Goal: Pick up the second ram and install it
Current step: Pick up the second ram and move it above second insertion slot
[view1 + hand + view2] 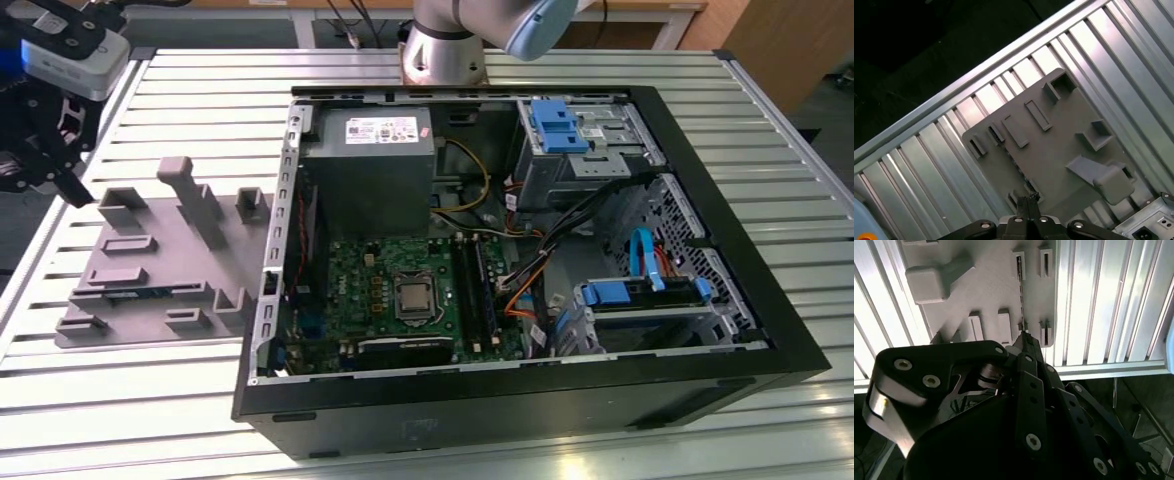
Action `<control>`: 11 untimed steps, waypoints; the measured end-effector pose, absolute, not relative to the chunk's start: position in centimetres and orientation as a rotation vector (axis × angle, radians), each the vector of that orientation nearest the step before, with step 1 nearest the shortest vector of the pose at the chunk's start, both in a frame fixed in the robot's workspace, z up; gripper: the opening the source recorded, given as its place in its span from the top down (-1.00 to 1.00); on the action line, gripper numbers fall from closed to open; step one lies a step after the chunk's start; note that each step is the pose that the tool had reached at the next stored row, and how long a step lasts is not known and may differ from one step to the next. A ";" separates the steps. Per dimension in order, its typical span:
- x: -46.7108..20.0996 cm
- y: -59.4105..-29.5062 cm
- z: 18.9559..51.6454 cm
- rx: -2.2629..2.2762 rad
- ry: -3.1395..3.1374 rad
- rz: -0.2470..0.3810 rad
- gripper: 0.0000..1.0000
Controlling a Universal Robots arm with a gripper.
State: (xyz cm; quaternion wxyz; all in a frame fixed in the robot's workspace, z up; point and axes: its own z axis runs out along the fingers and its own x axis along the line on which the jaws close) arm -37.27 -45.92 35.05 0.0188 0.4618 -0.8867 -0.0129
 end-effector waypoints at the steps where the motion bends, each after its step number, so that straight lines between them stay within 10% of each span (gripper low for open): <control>1: -37.3 -45.9 35.0 1.435 -2.752 -0.040 0.79; 11: -37.3 -45.9 35.0 1.446 -2.747 -0.039 0.79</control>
